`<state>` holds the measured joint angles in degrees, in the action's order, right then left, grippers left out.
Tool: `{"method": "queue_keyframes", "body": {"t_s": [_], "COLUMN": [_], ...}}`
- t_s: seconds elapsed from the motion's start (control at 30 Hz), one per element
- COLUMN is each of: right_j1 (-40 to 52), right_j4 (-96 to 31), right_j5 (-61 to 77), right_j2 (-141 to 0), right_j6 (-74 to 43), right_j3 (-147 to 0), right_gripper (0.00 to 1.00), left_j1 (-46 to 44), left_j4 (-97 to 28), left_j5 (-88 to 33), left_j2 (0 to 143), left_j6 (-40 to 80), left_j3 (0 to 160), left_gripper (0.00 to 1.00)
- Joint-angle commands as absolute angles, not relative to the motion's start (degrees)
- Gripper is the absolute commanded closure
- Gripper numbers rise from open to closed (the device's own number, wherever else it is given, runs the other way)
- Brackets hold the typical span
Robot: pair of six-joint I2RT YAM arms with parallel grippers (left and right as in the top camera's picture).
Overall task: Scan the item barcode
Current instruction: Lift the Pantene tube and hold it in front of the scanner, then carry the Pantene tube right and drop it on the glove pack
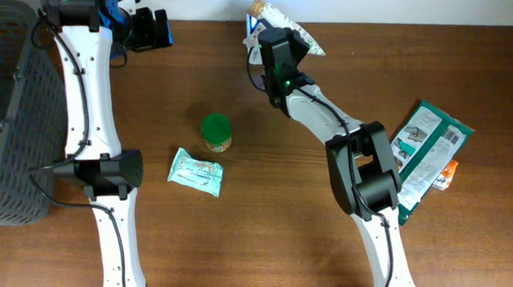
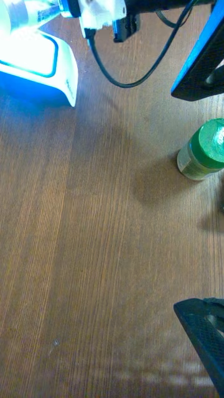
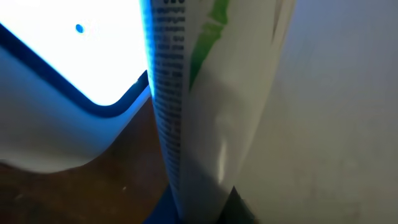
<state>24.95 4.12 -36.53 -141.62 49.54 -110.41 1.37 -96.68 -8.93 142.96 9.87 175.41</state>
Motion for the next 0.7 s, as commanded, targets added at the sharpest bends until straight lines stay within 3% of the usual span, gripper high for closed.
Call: {"method": "queue_keyframes", "body": {"t_s": [0.0,0.13,0.33,0.57,0.67], "right_j1": [25.17,24.99,21.85,14.70,11.35], "right_j4": [-1.72,-13.76,-43.64,-74.56,-75.11], "right_j5": [-33.89,-26.46,-5.74,-1.56,-1.74], "right_j2": [-130.74,-123.04,-108.88,-107.70,-107.83], "right_j6": [37.80,23.77,-10.17,-23.49,-24.58], "right_j3": [-111.46,-111.46,-111.46,-108.55,-101.10], "right_gripper": [0.96,0.96,0.96,0.96,0.96], "left_j1": [1.56,1.56,1.56,1.56,1.56], "left_j4": [-96.73,-96.71,-96.73,-96.71,-96.73], "left_j5": [-8.51,-8.51,-8.51,-8.51,-8.54], "left_j2": [142.50,142.50,142.50,142.50,142.50], "left_j6": [9.32,9.32,9.32,9.34,9.32], "left_j3": [176.24,176.24,176.24,176.24,176.24], "left_gripper": [0.01,0.01,0.01,0.01,0.01]}}
